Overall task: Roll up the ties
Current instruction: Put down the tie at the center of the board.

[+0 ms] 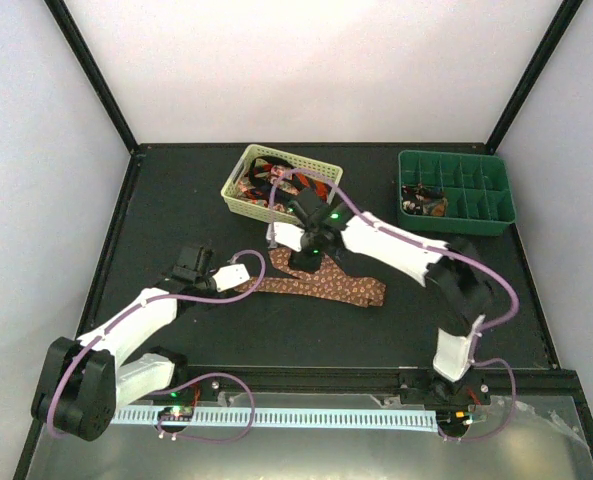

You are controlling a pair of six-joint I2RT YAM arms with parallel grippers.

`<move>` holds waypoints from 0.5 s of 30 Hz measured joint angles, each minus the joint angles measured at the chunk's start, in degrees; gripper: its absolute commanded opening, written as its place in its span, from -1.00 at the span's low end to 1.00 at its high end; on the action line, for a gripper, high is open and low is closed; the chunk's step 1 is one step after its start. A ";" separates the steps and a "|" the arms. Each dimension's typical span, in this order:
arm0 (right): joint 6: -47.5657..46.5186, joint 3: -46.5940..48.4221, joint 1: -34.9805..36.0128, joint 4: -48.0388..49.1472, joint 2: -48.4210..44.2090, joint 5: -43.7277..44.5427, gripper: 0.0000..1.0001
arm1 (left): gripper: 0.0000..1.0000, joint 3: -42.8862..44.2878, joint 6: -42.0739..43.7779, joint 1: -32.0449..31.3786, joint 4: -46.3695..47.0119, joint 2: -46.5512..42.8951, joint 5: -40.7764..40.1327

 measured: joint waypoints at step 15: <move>5.97 10.58 2.69 4.11 20.24 5.97 0.01 | -0.97 0.28 -0.92 0.00 -0.04 0.02 0.44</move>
